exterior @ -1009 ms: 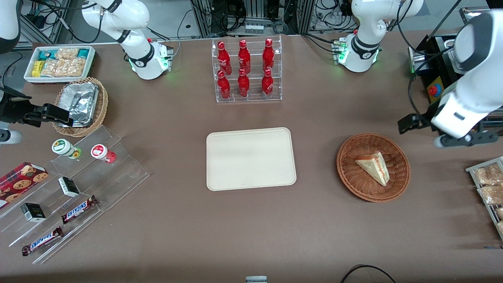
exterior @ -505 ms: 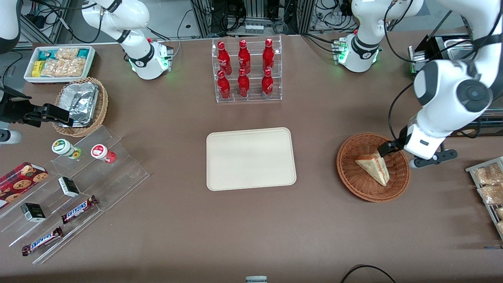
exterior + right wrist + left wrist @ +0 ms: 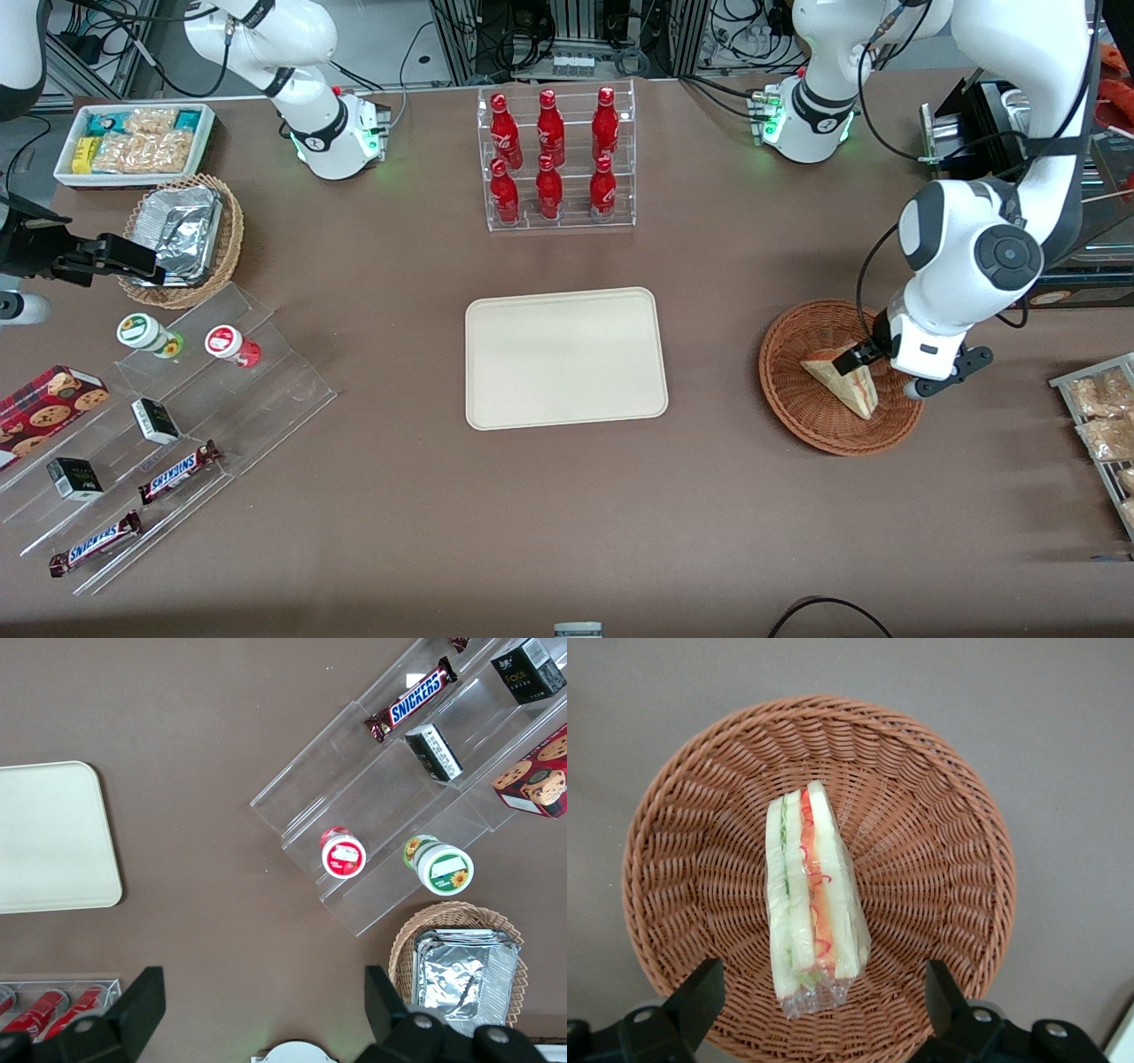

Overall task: Place sandwich from basket to tray
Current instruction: 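Lower the left gripper and close it on the triangular sandwich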

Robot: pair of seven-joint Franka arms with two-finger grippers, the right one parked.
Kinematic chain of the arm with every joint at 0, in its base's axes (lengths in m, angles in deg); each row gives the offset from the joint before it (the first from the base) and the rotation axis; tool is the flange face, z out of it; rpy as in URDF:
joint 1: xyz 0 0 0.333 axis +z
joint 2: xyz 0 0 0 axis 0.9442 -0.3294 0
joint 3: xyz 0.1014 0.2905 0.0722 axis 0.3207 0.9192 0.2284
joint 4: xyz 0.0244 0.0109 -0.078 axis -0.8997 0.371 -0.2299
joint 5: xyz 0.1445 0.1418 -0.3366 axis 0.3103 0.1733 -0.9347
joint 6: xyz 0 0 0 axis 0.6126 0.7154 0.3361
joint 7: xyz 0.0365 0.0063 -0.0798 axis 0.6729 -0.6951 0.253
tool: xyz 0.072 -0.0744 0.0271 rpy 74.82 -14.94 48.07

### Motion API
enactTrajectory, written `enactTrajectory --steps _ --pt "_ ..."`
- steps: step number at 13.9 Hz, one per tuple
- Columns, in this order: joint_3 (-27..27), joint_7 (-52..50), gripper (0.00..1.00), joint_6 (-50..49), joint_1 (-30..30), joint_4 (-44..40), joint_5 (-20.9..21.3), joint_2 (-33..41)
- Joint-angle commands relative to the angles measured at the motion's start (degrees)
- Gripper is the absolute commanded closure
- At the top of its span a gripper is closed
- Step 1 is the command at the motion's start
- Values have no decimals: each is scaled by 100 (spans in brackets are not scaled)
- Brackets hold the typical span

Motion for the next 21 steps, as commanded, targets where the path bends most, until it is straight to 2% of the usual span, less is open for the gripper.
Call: enactTrajectory --steps 1,9,10,12,13,14,17,21 --pt "-1 -204 0 215 3 29 120 -173" --pt "96 -213 2 443 21 46 129 -630" --pt "96 -213 14 444 21 46 120 -639" --pt "96 -247 70 444 21 72 129 -683" --pt "96 -352 94 444 21 64 120 -683" --pt "96 -371 100 435 12 55 129 -675" --pt "96 -362 100 173 -14 -102 129 -474" --pt "-79 -371 100 -1451 -163 -1137 279 -130"
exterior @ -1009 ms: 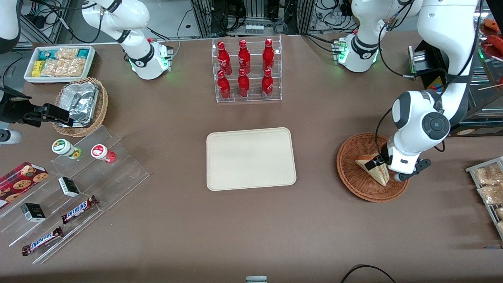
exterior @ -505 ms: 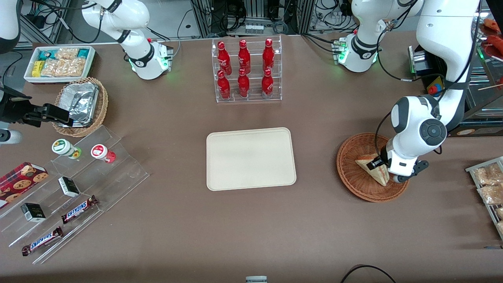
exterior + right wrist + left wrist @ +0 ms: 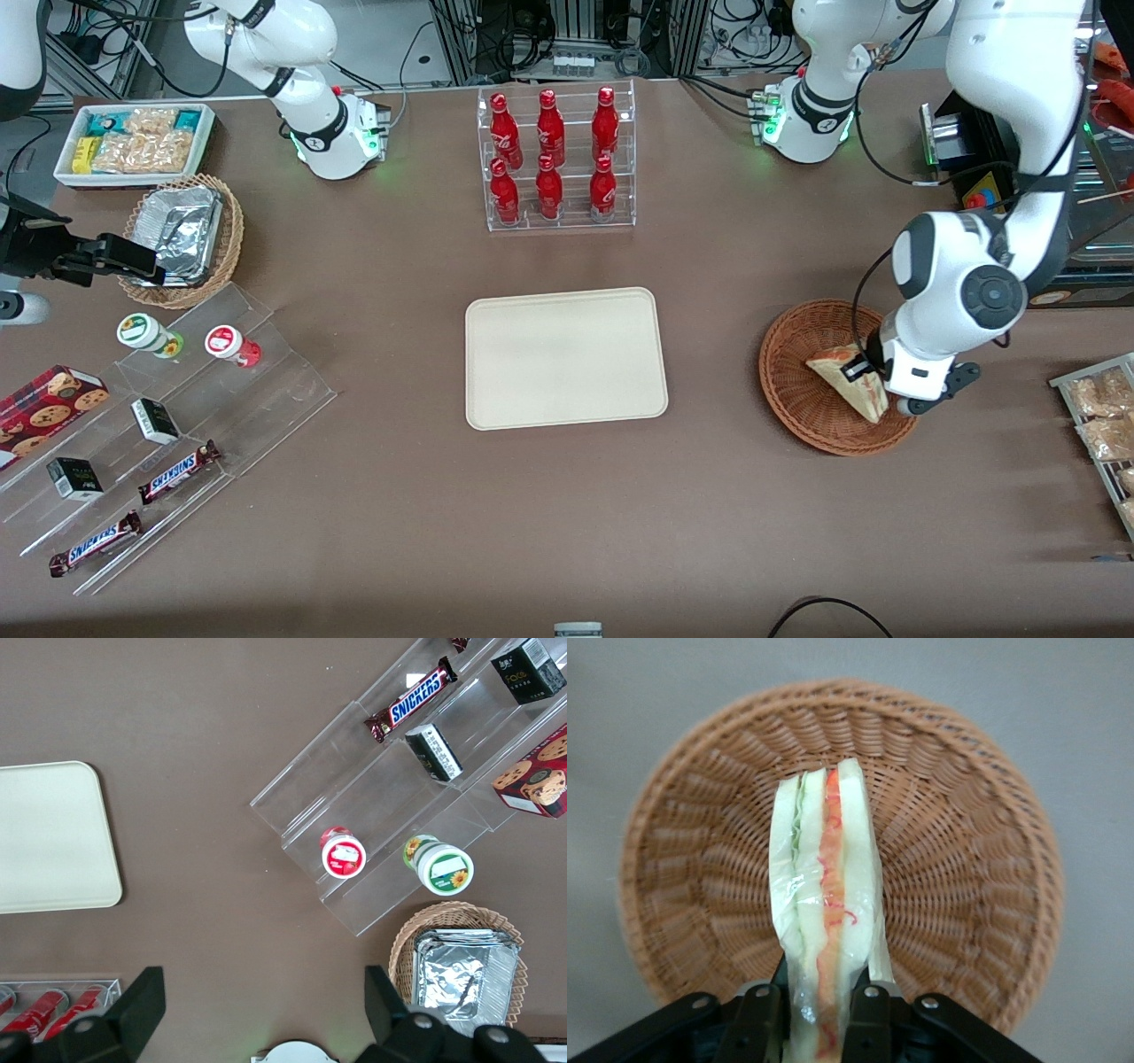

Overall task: Place sandwich from basket to tray
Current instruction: 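Lift the sandwich and carry it with the left gripper to the cream tray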

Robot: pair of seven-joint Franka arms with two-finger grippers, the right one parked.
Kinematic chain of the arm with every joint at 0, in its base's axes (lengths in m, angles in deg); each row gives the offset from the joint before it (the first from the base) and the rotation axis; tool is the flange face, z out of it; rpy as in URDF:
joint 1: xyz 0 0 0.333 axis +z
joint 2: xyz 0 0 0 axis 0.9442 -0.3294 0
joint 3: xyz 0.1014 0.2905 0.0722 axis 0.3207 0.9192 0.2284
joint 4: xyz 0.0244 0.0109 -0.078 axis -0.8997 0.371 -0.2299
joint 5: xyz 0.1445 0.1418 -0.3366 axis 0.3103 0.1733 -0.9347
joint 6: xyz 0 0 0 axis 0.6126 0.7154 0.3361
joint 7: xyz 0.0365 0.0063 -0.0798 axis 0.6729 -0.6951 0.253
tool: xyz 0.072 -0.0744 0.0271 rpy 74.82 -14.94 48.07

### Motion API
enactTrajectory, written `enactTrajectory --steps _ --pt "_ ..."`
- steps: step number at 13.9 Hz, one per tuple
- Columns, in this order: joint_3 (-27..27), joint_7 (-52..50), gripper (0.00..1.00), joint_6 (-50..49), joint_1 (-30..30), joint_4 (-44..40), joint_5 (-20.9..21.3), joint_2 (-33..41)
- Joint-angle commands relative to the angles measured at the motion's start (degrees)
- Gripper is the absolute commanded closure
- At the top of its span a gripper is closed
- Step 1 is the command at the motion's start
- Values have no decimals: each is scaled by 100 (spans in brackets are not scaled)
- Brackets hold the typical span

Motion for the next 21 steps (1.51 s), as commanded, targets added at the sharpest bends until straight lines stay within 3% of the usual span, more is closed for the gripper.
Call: enactTrajectory --steps 1,4,7,12,16,21 --pt "-174 -173 100 -1107 -292 -830 155 272" --pt "-236 -164 100 -1874 -1029 -1693 155 140" --pt "-236 -461 100 -1867 -1970 -2089 120 -105" --pt "-245 -699 100 -1831 -3130 -3107 76 -1185" --pt "-245 -1069 100 -1718 -3624 -4127 76 -2126" --pt "-236 -1280 100 -953 -3985 -4288 120 -2742"
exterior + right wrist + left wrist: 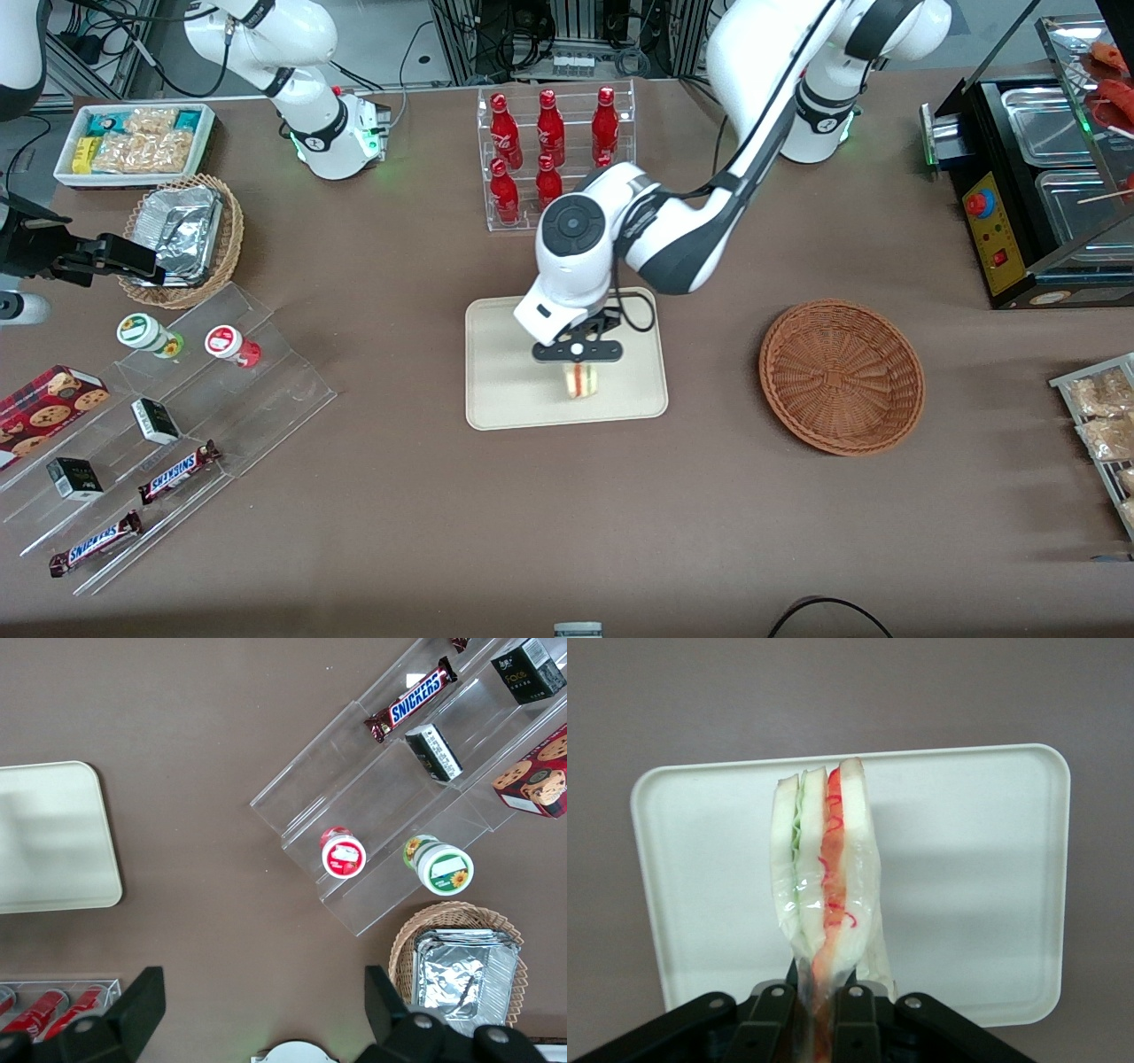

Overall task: Place sandwich from basket to tray
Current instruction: 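Lift the sandwich and carry it with the left gripper to the cream tray, then lower the sandwich onto the tray, open the left gripper, and rise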

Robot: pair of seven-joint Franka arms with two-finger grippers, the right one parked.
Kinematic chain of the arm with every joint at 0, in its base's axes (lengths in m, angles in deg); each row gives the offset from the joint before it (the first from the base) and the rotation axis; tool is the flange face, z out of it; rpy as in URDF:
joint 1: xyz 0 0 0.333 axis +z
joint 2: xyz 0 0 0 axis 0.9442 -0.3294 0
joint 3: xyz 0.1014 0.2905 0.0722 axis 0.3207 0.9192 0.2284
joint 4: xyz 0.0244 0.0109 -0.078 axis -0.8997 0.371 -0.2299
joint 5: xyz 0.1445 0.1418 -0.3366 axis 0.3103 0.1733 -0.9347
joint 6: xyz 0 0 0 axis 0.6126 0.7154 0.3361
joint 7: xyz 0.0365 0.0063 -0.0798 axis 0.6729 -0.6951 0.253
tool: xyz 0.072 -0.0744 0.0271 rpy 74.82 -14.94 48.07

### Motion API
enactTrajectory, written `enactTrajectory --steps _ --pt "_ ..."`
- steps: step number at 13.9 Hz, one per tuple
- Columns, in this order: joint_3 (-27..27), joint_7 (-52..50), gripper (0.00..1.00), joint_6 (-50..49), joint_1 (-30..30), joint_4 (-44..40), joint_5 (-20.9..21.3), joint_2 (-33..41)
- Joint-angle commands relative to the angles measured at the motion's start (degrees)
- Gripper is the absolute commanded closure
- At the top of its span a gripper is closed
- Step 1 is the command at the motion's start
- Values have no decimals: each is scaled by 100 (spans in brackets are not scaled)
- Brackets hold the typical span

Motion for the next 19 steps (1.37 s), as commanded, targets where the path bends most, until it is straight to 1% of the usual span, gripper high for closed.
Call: enactTrajectory --steps 1,4,13,14,15,16,17,18,19 --pt "83 -138 100 110 -148 -313 89 -390" --pt "74 -77 100 137 -157 -489 107 -680" --pt "74 99 100 84 -280 -375 124 -874" --pt "74 99 90 101 -280 -306 124 -874" --pt "74 90 69 110 -280 -261 124 -866" --pt "83 90 38 102 -280 -252 124 -866" --pt "83 99 3 102 -271 -252 124 -857" --pt "83 99 1 84 -271 -261 124 -822" --pt "92 82 1 75 -254 -270 116 -752"
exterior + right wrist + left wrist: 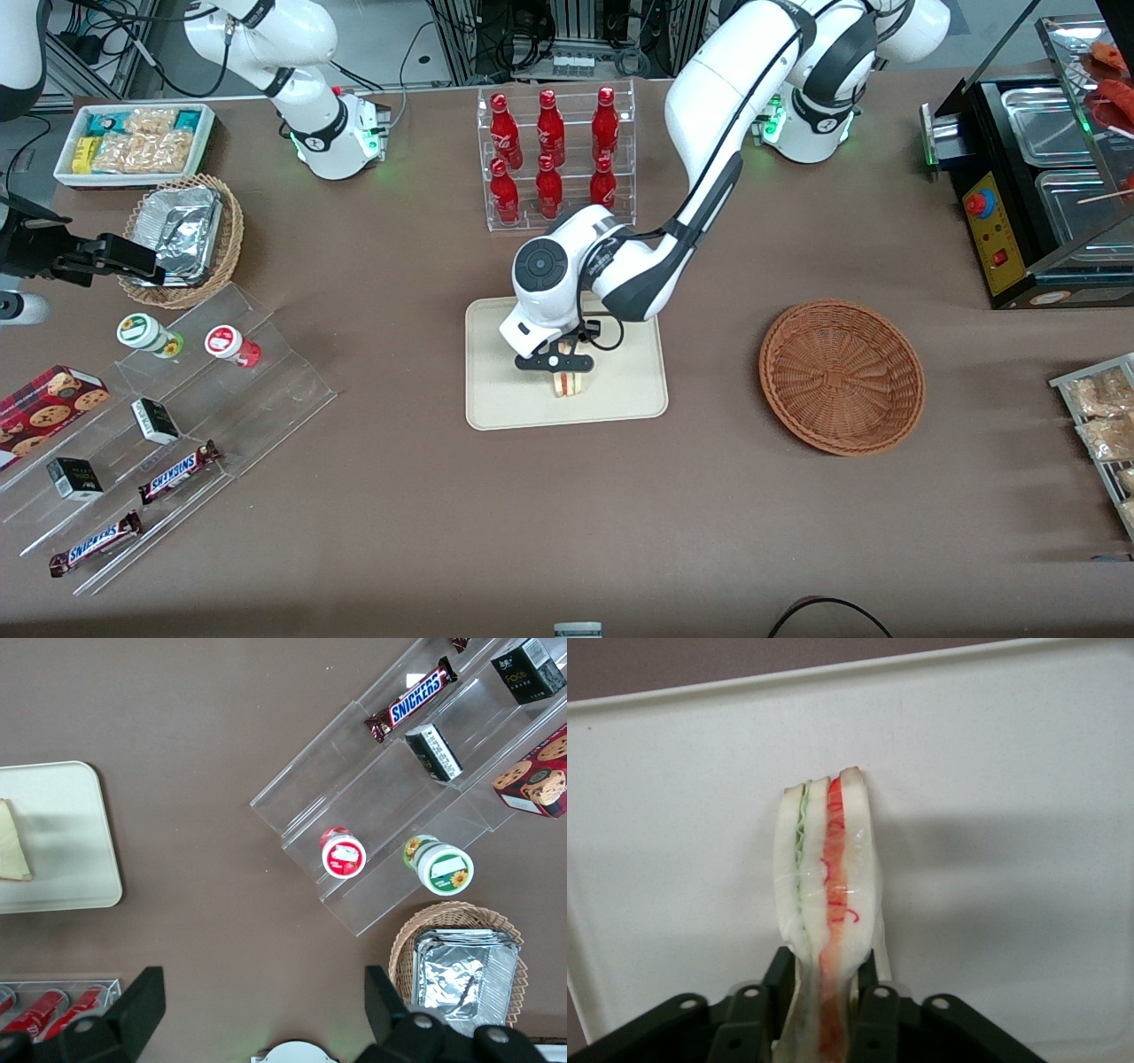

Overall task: Place sandwich from basket to tray
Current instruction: 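Lower the sandwich onto the tray, open the left gripper, and rise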

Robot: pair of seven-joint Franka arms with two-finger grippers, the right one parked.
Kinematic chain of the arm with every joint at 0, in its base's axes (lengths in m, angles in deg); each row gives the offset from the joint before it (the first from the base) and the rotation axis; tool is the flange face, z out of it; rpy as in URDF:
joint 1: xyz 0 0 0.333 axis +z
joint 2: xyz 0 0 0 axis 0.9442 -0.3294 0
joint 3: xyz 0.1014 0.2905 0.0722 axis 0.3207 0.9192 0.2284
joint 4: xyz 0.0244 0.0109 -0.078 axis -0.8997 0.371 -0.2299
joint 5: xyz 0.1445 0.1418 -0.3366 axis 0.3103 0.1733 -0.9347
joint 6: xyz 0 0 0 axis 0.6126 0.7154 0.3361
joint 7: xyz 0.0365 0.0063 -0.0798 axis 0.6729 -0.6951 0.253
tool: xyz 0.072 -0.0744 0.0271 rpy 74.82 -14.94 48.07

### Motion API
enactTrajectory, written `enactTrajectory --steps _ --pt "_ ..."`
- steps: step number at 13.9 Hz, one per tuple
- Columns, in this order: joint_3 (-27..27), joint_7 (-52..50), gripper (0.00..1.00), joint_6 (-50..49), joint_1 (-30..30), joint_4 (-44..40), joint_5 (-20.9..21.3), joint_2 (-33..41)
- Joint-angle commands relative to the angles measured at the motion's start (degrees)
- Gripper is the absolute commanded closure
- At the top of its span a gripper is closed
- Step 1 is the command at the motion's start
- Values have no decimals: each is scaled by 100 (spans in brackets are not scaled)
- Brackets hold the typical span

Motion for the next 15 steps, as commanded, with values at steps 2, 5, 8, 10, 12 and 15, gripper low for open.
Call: enactTrajectory --steps 2,5,8,10,12,15 --pt "66 -51 1 -208 12 -41 32 408" --pt "84 -217 1 -708 397 -32 -81 1172" --pt "102 -394 1 -1516 784 274 -214 2112" --pt "93 -351 1 -1659 1266 808 -240 2876" --pt "93 -298 1 -1668 1549 1476 -232 3658" --pt "93 323 1 -1755 2058 2146 -223 4416"
